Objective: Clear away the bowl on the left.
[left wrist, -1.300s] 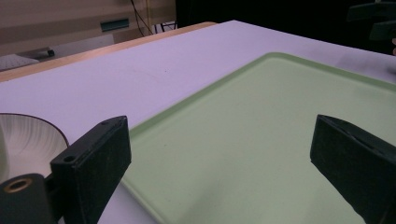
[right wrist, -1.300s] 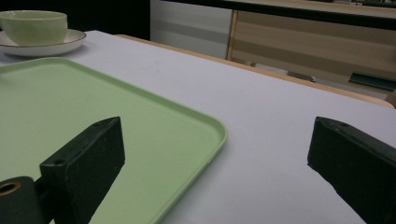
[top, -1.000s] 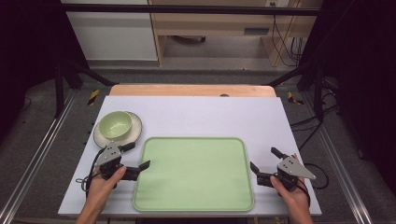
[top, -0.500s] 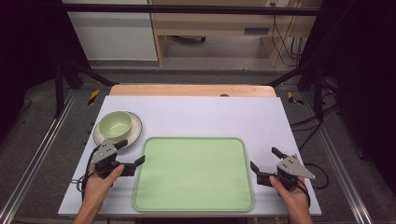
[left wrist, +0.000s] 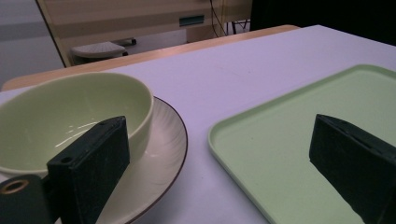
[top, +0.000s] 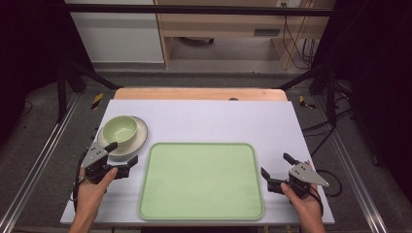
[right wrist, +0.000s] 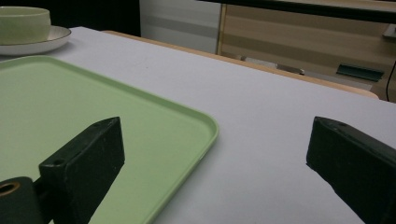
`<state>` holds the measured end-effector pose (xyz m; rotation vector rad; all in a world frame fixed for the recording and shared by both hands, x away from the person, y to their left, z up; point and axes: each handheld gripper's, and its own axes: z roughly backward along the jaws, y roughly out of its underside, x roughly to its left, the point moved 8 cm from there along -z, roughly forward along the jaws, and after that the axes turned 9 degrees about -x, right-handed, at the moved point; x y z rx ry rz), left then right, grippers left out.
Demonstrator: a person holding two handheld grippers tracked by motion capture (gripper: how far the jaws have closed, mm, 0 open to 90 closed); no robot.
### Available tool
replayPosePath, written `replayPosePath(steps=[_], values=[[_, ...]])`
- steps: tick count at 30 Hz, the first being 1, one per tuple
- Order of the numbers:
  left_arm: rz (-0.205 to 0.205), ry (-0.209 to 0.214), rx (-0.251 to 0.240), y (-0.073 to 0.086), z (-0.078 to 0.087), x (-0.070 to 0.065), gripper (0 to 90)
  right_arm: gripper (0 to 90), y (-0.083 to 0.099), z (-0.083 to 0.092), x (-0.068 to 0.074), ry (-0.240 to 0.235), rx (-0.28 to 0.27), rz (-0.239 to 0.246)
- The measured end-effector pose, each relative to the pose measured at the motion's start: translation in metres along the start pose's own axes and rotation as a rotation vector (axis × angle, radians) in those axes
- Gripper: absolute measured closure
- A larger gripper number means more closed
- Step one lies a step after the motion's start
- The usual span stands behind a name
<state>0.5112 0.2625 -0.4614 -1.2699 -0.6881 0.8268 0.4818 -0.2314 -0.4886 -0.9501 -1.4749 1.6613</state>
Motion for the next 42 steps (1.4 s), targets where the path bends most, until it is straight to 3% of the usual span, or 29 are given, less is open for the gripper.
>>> replayPosePath(steps=[8,19,22,28,35,39,42], values=[[-0.016,-0.043,0.011,-0.008,0.004,0.015,5.1,4.4,0.001,0.000,-0.001,0.001,0.004,0.004],[0.030,-0.117,0.042,-0.031,-0.006,0.054,6.0,4.3,0.001,0.004,-0.003,0.012,0.000,0.000],[0.048,-0.145,0.053,-0.037,-0.014,0.071,6.3,4.2,0.001,0.008,-0.005,0.023,-0.003,0.001],[0.019,-0.170,0.094,-0.042,-0.024,0.086,6.4,4.2,0.001,0.012,-0.007,0.036,-0.004,-0.006],[-0.060,-0.207,0.166,-0.049,-0.037,0.101,6.8,4.2,-0.001,0.012,-0.006,0.038,-0.009,-0.001],[-0.073,-0.227,0.184,-0.055,-0.036,0.099,6.9,4.2,-0.007,0.013,-0.003,0.043,-0.027,-0.002],[-0.056,-0.229,0.182,-0.058,-0.036,0.099,6.9,4.2,-0.010,0.014,-0.001,0.049,-0.037,-0.018]])
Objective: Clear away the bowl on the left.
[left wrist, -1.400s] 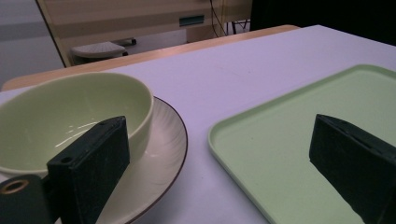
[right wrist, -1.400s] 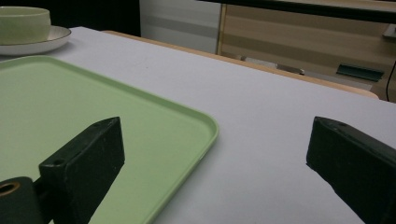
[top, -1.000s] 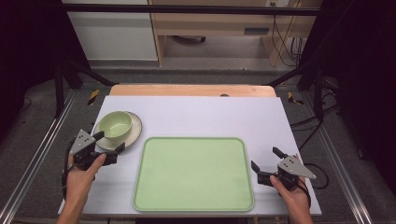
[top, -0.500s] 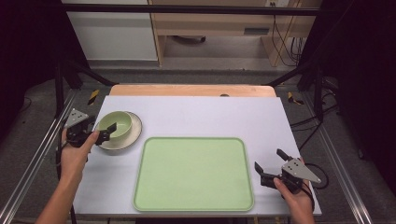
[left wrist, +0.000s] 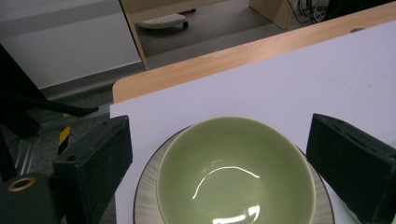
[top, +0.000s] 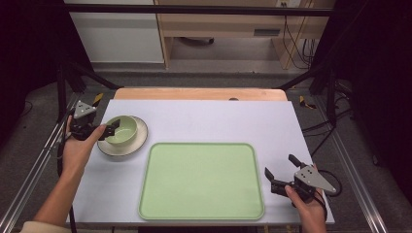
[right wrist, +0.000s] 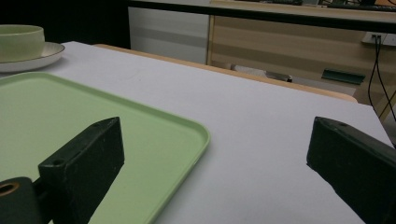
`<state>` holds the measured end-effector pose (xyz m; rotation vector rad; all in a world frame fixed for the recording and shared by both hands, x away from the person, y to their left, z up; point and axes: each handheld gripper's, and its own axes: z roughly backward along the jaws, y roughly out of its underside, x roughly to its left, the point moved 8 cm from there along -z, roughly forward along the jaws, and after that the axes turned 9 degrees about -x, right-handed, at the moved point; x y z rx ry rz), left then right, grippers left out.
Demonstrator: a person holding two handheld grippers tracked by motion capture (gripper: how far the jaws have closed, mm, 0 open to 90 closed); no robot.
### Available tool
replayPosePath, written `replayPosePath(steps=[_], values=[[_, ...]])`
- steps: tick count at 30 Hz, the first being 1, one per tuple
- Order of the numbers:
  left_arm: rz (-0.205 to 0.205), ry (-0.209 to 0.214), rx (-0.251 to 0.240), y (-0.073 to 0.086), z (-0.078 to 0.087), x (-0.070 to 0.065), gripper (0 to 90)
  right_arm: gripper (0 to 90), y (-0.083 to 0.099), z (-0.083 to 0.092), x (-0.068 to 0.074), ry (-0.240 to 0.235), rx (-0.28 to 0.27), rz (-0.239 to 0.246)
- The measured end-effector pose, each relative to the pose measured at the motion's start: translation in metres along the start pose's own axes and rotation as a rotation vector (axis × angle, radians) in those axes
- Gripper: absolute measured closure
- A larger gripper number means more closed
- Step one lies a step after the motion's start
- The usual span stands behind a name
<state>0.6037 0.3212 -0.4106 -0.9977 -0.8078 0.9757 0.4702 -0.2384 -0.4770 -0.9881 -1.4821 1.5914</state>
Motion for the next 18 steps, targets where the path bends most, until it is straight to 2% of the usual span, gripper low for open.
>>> replayPosePath(steps=[1,4,5,6,7,9,12,18], values=[[0.020,-0.010,0.001,-0.004,-0.002,0.003,6.9,4.2,0.000,0.001,0.001,0.001,0.005,0.004],[0.035,-0.013,0.003,-0.008,-0.005,0.006,6.9,4.0,0.001,0.003,0.003,-0.003,0.007,0.013],[0.063,-0.011,0.003,-0.010,-0.011,0.009,6.9,3.8,0.002,0.004,0.003,-0.001,0.013,0.025],[0.063,-0.011,0.003,-0.010,-0.011,0.009,6.9,3.7,0.002,0.003,0.003,0.000,0.014,0.026],[0.082,-0.016,-0.001,-0.012,-0.016,0.012,6.9,3.7,0.003,0.003,0.002,0.002,0.015,0.023],[0.070,-0.026,0.008,-0.012,-0.017,0.015,6.9,3.7,0.003,0.002,0.001,0.005,0.015,0.023],[0.081,-0.036,0.015,-0.011,-0.022,0.020,7.1,3.7,0.003,0.001,0.001,0.005,0.016,0.024],[0.089,-0.049,0.060,0.004,-0.029,0.030,7.1,3.7,0.003,0.000,0.001,0.004,0.016,0.030]])
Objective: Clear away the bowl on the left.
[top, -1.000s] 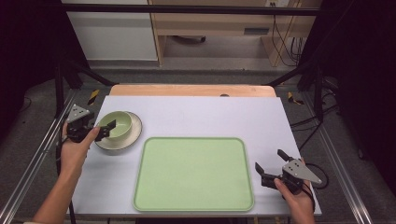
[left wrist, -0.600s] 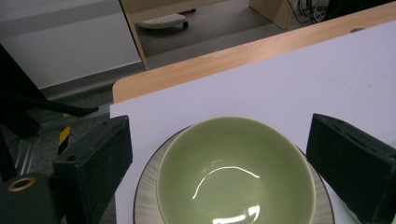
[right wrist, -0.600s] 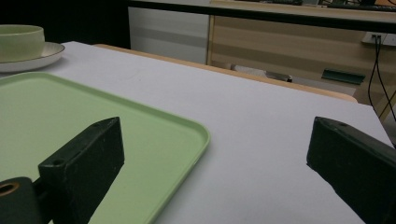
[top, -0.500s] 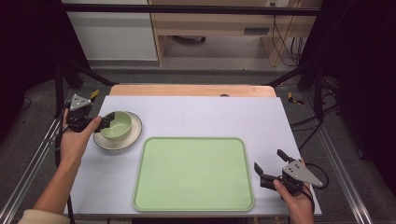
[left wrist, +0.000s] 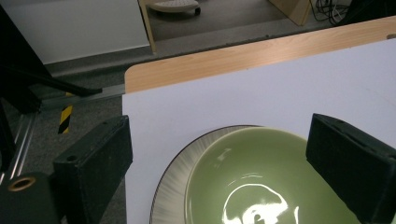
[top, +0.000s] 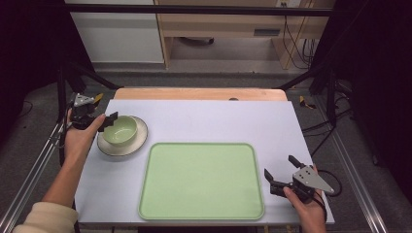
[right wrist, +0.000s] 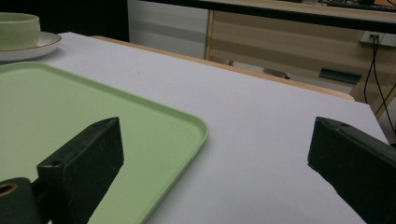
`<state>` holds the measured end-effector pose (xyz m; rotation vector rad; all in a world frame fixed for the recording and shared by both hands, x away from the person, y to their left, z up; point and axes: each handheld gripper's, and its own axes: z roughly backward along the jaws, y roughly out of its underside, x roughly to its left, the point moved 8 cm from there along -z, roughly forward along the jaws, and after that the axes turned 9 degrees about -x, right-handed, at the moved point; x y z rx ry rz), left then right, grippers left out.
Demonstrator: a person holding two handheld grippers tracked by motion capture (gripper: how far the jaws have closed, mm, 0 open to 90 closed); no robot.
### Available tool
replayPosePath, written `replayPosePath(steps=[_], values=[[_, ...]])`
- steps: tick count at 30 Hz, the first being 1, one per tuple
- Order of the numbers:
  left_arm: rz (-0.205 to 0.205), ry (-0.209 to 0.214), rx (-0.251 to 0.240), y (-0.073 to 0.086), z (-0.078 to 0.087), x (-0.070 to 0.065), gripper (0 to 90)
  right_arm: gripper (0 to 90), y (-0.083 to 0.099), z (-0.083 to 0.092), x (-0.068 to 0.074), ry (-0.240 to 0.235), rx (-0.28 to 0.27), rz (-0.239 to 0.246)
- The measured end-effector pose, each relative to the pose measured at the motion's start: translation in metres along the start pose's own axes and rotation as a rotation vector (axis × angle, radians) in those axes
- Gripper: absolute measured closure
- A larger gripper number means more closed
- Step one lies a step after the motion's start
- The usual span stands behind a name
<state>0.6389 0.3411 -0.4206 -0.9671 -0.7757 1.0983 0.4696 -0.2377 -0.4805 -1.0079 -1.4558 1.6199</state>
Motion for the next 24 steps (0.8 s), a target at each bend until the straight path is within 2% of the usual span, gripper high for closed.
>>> replayPosePath(steps=[4,6,10,11,12,13,18,24], values=[[0.016,-0.004,0.012,0.005,-0.002,0.003,7.1,3.6,-0.001,0.000,0.000,0.002,-0.001,0.002],[0.043,0.004,0.020,0.008,-0.003,0.005,7.0,3.6,-0.001,0.000,0.000,0.006,0.001,0.000],[0.051,0.003,0.035,0.012,-0.007,0.005,7.7,3.6,0.000,-0.001,0.001,0.004,0.002,0.000],[0.064,-0.008,0.035,0.013,-0.008,0.006,9.4,3.6,0.000,-0.001,0.002,0.004,0.004,0.002],[0.064,-0.008,0.035,0.013,-0.008,0.006,9.5,3.6,0.000,-0.001,0.002,0.005,0.005,0.001],[0.080,-0.004,0.033,0.014,-0.010,0.004,9.6,3.6,0.001,-0.001,0.002,0.004,0.009,0.003],[0.063,-0.015,0.062,0.019,-0.013,0.004,11.2,3.5,0.001,-0.002,0.004,-0.002,0.016,0.014],[0.088,-0.021,0.062,0.022,-0.014,0.004,15.0,3.4,0.001,-0.002,0.005,-0.003,0.016,0.017]])
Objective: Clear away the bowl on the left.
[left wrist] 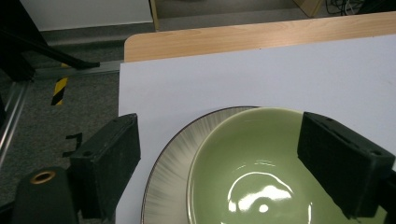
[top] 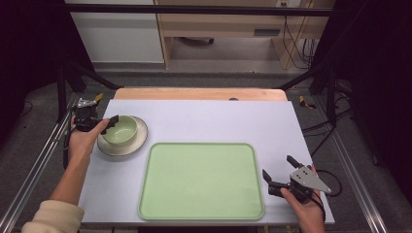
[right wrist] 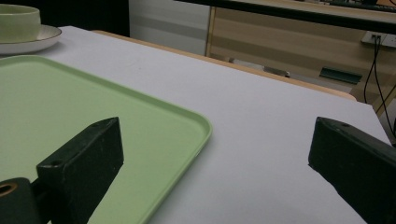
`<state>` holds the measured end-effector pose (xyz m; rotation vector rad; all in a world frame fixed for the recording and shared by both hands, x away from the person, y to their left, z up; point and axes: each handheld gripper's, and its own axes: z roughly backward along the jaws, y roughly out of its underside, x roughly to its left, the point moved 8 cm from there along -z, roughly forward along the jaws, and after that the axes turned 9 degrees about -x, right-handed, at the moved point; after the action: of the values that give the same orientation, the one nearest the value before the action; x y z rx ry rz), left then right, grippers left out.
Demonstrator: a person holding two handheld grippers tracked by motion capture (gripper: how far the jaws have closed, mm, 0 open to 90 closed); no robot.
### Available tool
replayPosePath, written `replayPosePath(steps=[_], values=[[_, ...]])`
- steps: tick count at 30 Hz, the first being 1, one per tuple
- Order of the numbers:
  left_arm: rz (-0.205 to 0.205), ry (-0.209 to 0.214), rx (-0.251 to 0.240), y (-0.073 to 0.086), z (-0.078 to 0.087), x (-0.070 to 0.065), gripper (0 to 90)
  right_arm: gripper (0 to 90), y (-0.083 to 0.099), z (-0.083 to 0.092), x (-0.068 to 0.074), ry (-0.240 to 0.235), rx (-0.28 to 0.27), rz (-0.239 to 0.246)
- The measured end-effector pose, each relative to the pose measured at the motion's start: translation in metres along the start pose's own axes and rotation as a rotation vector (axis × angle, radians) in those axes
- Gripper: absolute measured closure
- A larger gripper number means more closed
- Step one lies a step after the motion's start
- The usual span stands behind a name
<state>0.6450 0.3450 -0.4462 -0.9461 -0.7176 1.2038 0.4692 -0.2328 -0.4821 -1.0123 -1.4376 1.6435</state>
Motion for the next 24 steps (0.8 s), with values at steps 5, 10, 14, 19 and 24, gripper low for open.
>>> replayPosePath(steps=[5,10,14,19,24], values=[[-0.001,-0.021,0.024,0.006,-0.002,0.001,23.6,3.4,0.000,0.000,-0.001,-0.002,0.004,0.002],[0.021,-0.022,0.054,0.014,-0.001,0.005,32.9,3.3,0.001,0.000,0.000,-0.004,0.004,0.003],[0.029,-0.017,0.060,0.018,-0.001,0.005,36.2,3.3,0.001,0.000,0.000,-0.006,0.008,-0.001],[0.073,-0.028,0.094,0.030,-0.002,0.009,42.2,3.2,0.002,0.000,0.000,-0.007,0.010,-0.002],[0.090,-0.033,0.117,0.038,-0.003,0.011,48.4,3.2,0.002,0.000,0.000,-0.008,0.011,-0.003]])
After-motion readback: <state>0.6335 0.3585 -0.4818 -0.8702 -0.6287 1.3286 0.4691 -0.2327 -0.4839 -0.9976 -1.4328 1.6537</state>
